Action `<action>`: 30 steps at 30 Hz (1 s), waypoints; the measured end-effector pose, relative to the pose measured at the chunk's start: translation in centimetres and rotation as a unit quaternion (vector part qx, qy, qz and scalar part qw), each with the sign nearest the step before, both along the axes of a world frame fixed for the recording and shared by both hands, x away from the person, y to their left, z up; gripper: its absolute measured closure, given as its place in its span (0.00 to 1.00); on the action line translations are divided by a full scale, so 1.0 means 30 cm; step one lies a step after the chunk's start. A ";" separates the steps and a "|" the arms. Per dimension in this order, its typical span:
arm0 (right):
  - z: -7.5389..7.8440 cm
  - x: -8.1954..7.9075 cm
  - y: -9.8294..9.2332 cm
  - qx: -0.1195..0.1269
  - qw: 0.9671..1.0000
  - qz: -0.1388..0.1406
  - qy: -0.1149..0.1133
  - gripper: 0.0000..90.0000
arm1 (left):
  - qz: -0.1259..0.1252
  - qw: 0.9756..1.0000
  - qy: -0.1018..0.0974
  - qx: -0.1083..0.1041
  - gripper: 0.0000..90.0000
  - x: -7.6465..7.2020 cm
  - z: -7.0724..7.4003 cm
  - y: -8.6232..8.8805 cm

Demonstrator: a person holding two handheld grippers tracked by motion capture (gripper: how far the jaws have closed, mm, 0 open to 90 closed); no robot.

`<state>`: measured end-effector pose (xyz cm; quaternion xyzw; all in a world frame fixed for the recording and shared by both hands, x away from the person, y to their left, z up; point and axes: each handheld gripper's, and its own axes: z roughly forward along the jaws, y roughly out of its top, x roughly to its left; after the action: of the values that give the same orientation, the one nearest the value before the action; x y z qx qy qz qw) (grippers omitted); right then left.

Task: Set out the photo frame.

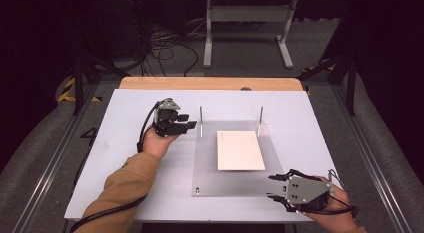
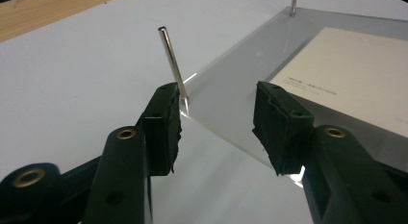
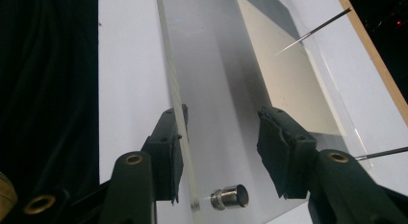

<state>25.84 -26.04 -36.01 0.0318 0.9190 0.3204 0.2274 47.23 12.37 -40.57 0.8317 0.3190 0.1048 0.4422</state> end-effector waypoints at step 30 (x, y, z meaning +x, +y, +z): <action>0.142 0.123 -0.053 0.103 0.994 0.021 0.027 0.66 | -0.003 0.999 -0.038 -0.025 0.47 -0.196 -0.005 0.143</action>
<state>29.54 -27.65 -31.75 0.0445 0.8874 0.4169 0.1916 41.36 16.67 -40.72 0.8166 0.3021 0.1267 0.4753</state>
